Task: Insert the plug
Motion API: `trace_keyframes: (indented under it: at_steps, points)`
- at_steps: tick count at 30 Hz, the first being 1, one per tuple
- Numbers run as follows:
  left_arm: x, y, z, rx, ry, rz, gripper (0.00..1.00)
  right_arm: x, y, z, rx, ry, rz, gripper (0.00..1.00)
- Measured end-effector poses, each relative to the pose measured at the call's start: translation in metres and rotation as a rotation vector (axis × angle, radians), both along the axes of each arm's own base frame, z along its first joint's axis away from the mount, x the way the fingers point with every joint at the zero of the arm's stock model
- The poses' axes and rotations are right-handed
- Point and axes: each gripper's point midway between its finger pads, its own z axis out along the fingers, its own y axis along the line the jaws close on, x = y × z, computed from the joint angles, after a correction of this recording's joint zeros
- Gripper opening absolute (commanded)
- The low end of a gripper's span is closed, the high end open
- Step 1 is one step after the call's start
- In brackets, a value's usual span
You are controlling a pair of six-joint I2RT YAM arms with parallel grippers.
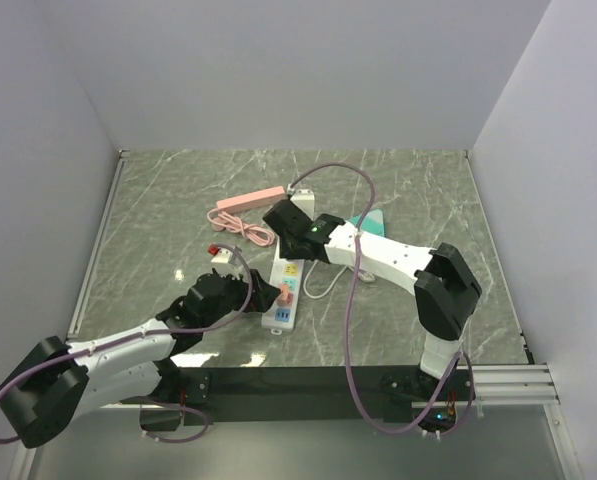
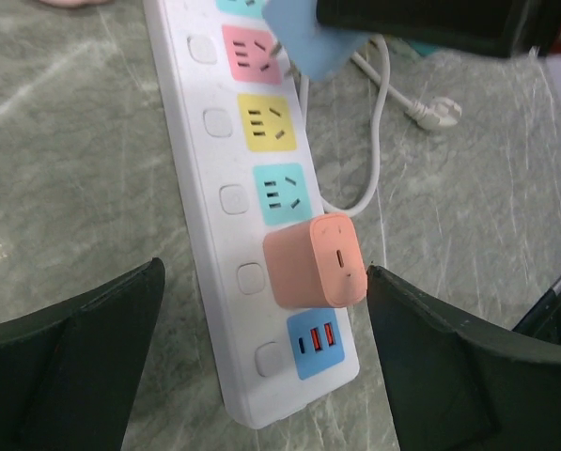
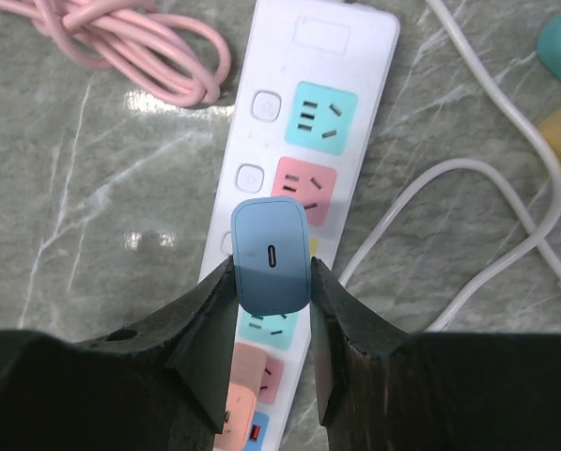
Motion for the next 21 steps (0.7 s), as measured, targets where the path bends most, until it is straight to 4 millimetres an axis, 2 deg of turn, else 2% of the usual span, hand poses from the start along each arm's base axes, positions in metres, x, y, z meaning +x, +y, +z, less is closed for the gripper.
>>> trace_keyframes:
  at_steps: [4, 9, 15, 21]
  points:
    - [0.004, 0.006, 0.002, 0.007, -0.013, 0.039, 0.94, -0.011, 0.001, -0.007, 0.002, 0.016, -0.003, 0.00]
    - [0.004, 0.006, -0.013, 0.039, 0.019, 0.038, 0.94, -0.020, 0.007, -0.011, 0.018, 0.031, -0.007, 0.00]
    - [-0.001, -0.001, -0.015, 0.000, 0.033, 0.008, 0.95, -0.025, 0.011, -0.011, 0.035, 0.038, -0.021, 0.00]
    - [-0.009, -0.006, -0.017, -0.038, 0.036, -0.037, 0.95, -0.029, 0.006, -0.019, 0.021, 0.053, -0.043, 0.00]
